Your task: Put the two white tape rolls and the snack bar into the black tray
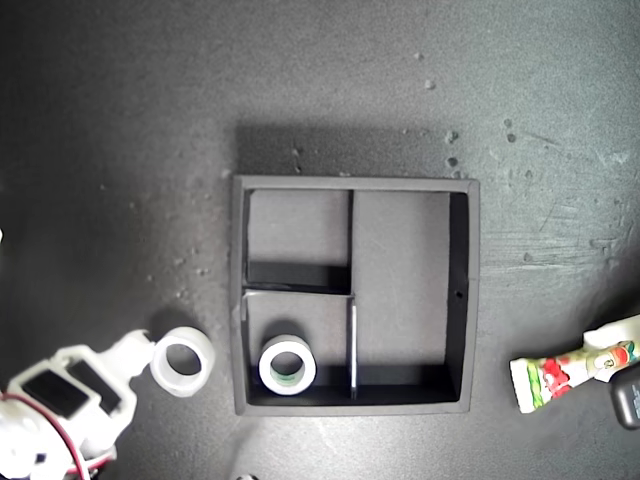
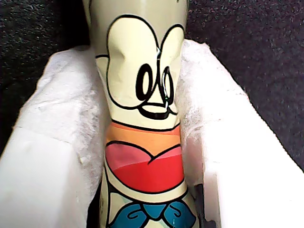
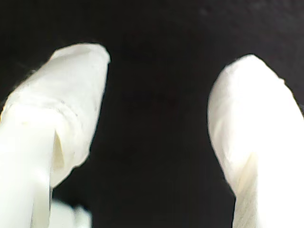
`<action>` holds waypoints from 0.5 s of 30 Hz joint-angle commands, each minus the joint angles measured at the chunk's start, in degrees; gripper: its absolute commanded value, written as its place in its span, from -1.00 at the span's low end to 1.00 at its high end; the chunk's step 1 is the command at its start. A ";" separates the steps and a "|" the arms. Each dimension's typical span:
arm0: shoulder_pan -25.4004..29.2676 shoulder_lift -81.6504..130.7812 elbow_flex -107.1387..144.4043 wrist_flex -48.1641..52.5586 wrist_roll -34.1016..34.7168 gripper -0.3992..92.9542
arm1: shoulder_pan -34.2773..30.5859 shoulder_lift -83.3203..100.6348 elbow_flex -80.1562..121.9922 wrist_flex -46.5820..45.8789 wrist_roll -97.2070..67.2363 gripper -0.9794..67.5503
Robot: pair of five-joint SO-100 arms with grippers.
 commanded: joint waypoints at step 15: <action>4.48 -2.90 14.68 -28.65 -0.79 -0.66 | 6.68 6.15 -17.75 25.49 31.90 -0.98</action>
